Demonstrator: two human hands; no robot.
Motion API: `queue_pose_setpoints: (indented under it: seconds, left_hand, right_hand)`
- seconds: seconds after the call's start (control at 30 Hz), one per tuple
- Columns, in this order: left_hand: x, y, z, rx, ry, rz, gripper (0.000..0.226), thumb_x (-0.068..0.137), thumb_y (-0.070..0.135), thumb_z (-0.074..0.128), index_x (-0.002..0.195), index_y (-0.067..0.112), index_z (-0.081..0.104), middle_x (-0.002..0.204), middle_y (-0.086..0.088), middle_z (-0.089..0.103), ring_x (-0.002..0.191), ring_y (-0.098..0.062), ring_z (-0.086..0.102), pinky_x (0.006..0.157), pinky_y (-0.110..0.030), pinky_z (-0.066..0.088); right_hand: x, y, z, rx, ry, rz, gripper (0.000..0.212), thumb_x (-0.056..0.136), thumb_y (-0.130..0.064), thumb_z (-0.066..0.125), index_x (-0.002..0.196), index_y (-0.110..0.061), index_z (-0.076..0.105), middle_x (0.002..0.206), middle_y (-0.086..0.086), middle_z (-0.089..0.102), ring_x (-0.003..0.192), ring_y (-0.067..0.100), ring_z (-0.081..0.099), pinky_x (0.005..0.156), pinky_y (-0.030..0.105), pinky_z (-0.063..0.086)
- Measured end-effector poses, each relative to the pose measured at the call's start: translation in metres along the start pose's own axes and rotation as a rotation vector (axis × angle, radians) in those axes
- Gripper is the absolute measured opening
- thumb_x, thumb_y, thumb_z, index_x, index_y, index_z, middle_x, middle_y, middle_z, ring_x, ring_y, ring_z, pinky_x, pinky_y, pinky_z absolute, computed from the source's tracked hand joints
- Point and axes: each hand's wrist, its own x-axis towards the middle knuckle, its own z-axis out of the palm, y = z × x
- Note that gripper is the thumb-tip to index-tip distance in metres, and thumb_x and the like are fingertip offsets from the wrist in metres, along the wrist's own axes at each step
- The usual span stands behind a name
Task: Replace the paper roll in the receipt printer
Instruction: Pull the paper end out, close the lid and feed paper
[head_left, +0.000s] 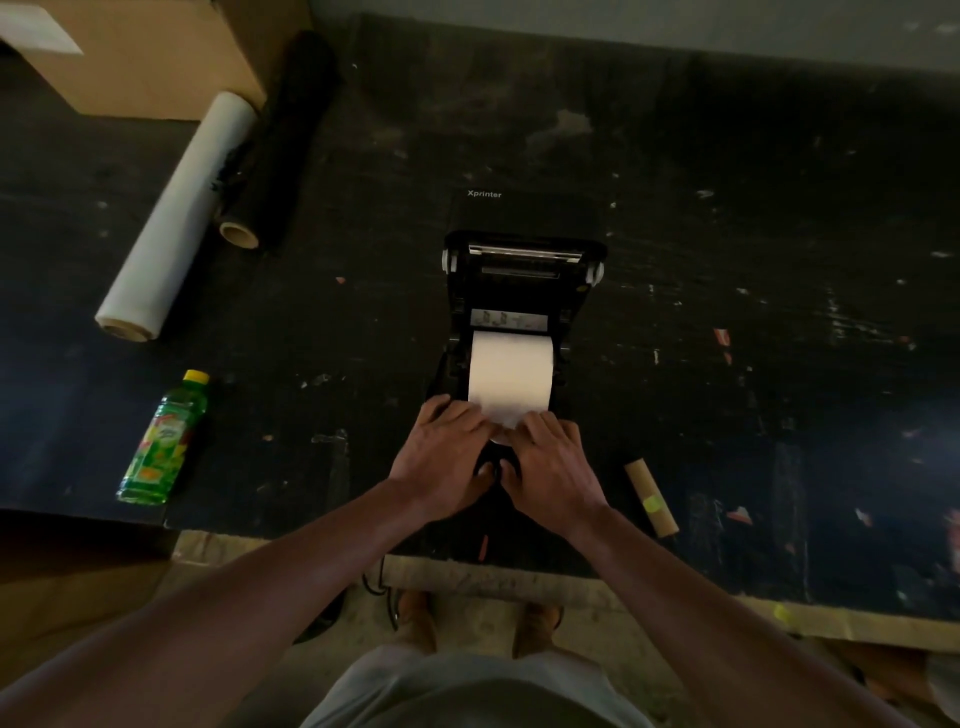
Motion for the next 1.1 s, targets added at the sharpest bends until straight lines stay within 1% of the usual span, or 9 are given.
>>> queue_pose_setpoints:
  seconds: [0.2, 0.37, 0.5, 0.63, 0.7, 0.8, 0.9, 0.97, 1.1]
  left_hand:
    - [-0.001, 0.003, 0.000, 0.063, -0.036, 0.021, 0.048, 0.093, 0.050, 0.052, 0.131, 0.025, 0.068, 0.123, 0.000, 0.065, 0.131, -0.023, 0.051, 0.123, -0.045, 0.029]
    - [-0.003, 0.003, 0.000, 0.013, -0.036, 0.035, 0.042, 0.094, 0.040, 0.062, 0.133, 0.027, 0.069, 0.120, -0.003, 0.066, 0.124, -0.023, 0.059, 0.127, -0.047, 0.023]
    - [-0.006, -0.001, -0.002, 0.008, -0.018, 0.029, 0.024, 0.092, 0.030, 0.067, 0.111, 0.027, 0.080, 0.111, -0.001, 0.072, 0.117, -0.022, 0.065, 0.123, -0.040, 0.016]
    - [-0.008, -0.003, 0.003, -0.039, 0.004, 0.029, 0.017, 0.084, 0.023, 0.074, 0.099, 0.027, 0.082, 0.096, 0.002, 0.073, 0.099, -0.020, 0.070, 0.113, -0.035, 0.024]
    - [-0.009, -0.004, 0.005, -0.099, 0.031, 0.024, 0.018, 0.084, 0.025, 0.072, 0.100, 0.026, 0.080, 0.099, 0.002, 0.071, 0.101, -0.020, 0.068, 0.108, -0.032, 0.029]
    - [-0.011, -0.005, 0.008, -0.143, 0.048, 0.043, 0.022, 0.083, 0.029, 0.070, 0.104, 0.022, 0.076, 0.119, -0.002, 0.069, 0.119, -0.022, 0.063, 0.112, -0.033, 0.033]
    - [-0.011, -0.002, 0.012, -0.124, 0.023, 0.047, 0.038, 0.086, 0.039, 0.057, 0.114, 0.018, 0.073, 0.132, -0.005, 0.068, 0.127, -0.021, 0.062, 0.119, -0.034, 0.027]
    - [-0.009, -0.002, 0.011, -0.101, 0.010, 0.043, 0.044, 0.086, 0.039, 0.063, 0.122, 0.015, 0.071, 0.136, -0.007, 0.068, 0.126, -0.023, 0.064, 0.121, -0.040, 0.028]
    - [-0.004, -0.002, 0.005, -0.047, 0.002, 0.055, 0.043, 0.088, 0.036, 0.067, 0.129, 0.020, 0.068, 0.135, 0.000, 0.068, 0.126, -0.019, 0.063, 0.125, -0.042, 0.023]
  right_hand:
    - [-0.004, -0.001, 0.003, -0.007, 0.027, -0.026, 0.036, 0.094, -0.033, 0.062, 0.127, -0.022, 0.068, 0.139, 0.003, 0.055, 0.133, 0.022, 0.049, 0.113, 0.044, 0.040]
    - [-0.008, -0.001, 0.002, -0.031, 0.032, -0.043, 0.031, 0.090, -0.026, 0.065, 0.121, -0.024, 0.067, 0.119, -0.001, 0.070, 0.114, 0.019, 0.064, 0.107, 0.040, 0.042]
    - [-0.013, 0.003, 0.004, -0.050, 0.058, -0.078, 0.016, 0.087, -0.015, 0.066, 0.100, -0.019, 0.072, 0.099, 0.001, 0.074, 0.096, 0.020, 0.069, 0.095, 0.039, 0.050]
    - [-0.013, 0.005, 0.005, -0.042, 0.071, -0.098, 0.008, 0.087, -0.015, 0.066, 0.092, -0.019, 0.070, 0.092, 0.002, 0.071, 0.090, 0.020, 0.067, 0.090, 0.038, 0.053]
    - [-0.011, 0.005, 0.003, -0.022, 0.090, -0.093, 0.006, 0.086, -0.017, 0.067, 0.091, -0.019, 0.069, 0.091, 0.002, 0.071, 0.089, 0.020, 0.067, 0.089, 0.038, 0.053]
    - [-0.011, 0.003, 0.003, 0.002, 0.108, -0.082, 0.008, 0.084, -0.017, 0.065, 0.092, -0.018, 0.067, 0.095, 0.002, 0.069, 0.091, 0.021, 0.065, 0.085, 0.036, 0.050]
    - [-0.012, 0.003, 0.008, 0.000, 0.069, -0.056, 0.023, 0.085, -0.019, 0.067, 0.108, -0.018, 0.065, 0.115, 0.002, 0.067, 0.109, 0.020, 0.062, 0.095, 0.037, 0.050]
    - [-0.012, 0.004, 0.010, 0.011, 0.064, -0.042, 0.030, 0.086, -0.019, 0.068, 0.115, -0.017, 0.065, 0.120, 0.004, 0.069, 0.114, 0.021, 0.063, 0.101, 0.038, 0.050]
    - [-0.011, 0.004, 0.003, 0.013, 0.114, -0.078, 0.018, 0.084, -0.021, 0.062, 0.101, -0.015, 0.065, 0.095, 0.005, 0.074, 0.091, 0.024, 0.071, 0.091, 0.041, 0.053]
